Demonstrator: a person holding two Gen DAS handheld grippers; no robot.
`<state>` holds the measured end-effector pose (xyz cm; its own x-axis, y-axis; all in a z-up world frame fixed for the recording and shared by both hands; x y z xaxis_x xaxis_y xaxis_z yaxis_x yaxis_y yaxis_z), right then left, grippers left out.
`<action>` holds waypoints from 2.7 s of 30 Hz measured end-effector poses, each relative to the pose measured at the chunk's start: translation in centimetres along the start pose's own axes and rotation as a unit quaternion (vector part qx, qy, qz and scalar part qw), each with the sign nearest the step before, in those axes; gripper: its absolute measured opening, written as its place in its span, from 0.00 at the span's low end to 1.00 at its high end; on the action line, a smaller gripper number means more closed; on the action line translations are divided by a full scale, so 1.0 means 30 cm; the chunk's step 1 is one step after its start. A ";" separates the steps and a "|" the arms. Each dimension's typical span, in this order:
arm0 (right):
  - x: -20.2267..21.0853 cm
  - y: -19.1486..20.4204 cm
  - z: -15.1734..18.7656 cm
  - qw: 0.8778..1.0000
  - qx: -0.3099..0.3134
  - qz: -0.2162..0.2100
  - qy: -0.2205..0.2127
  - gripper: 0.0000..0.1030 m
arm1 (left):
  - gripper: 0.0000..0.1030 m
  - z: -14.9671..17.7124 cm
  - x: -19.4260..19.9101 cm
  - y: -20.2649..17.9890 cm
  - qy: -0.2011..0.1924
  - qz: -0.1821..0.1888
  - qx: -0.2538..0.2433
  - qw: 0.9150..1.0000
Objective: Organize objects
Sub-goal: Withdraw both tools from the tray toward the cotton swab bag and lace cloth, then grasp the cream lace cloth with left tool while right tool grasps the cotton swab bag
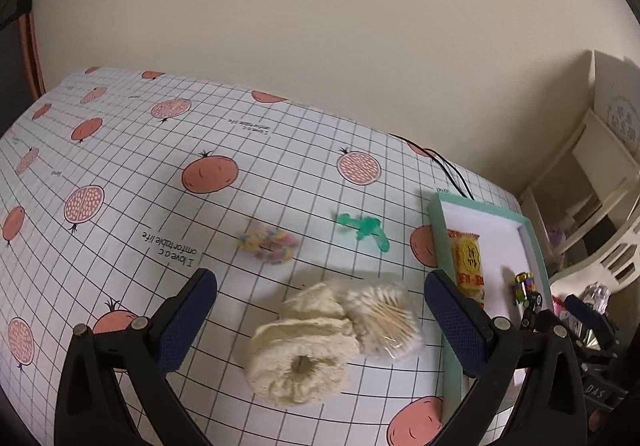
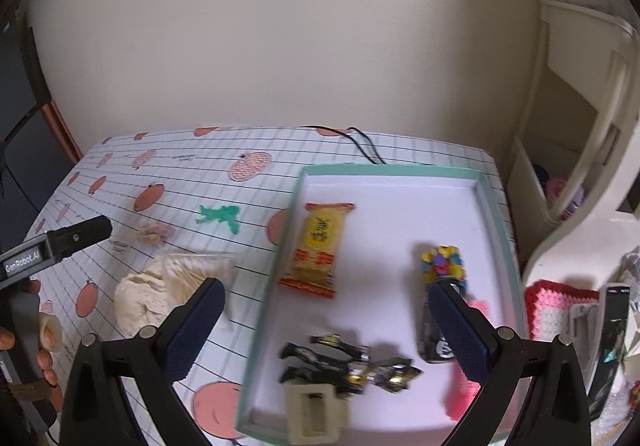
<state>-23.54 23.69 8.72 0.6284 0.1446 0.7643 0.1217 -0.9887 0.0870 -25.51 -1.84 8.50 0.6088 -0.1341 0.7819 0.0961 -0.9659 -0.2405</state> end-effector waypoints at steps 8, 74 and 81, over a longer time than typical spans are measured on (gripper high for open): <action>-0.078 0.186 0.002 0.999 0.037 -0.027 0.015 1.00 | 1.00 0.019 -0.048 0.102 0.031 -0.020 0.024 0.999; -0.346 0.301 0.105 0.992 0.063 -0.032 0.102 0.46 | 0.78 0.159 -0.244 0.096 0.124 -0.051 0.008 0.991; -0.340 0.295 0.107 0.992 0.058 -0.039 0.104 0.44 | 0.50 0.162 -0.246 0.047 0.121 -0.050 -0.002 0.991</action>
<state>-26.41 13.58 -0.35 0.4430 0.1975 0.8745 0.2592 -0.9620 0.0860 -26.04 -1.15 -0.40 0.3897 -0.0854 0.9170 0.1433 -0.9780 -0.1519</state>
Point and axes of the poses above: each gripper's, at about its wrist camera, not at the fingertips, and x roughly against the way its jaws point, y to its left, z to its underside, the point moved 3 cm from there along -x, roughly the way its jaws point, and after that the axes turned 1 degree about y, right-handed, at the moved point
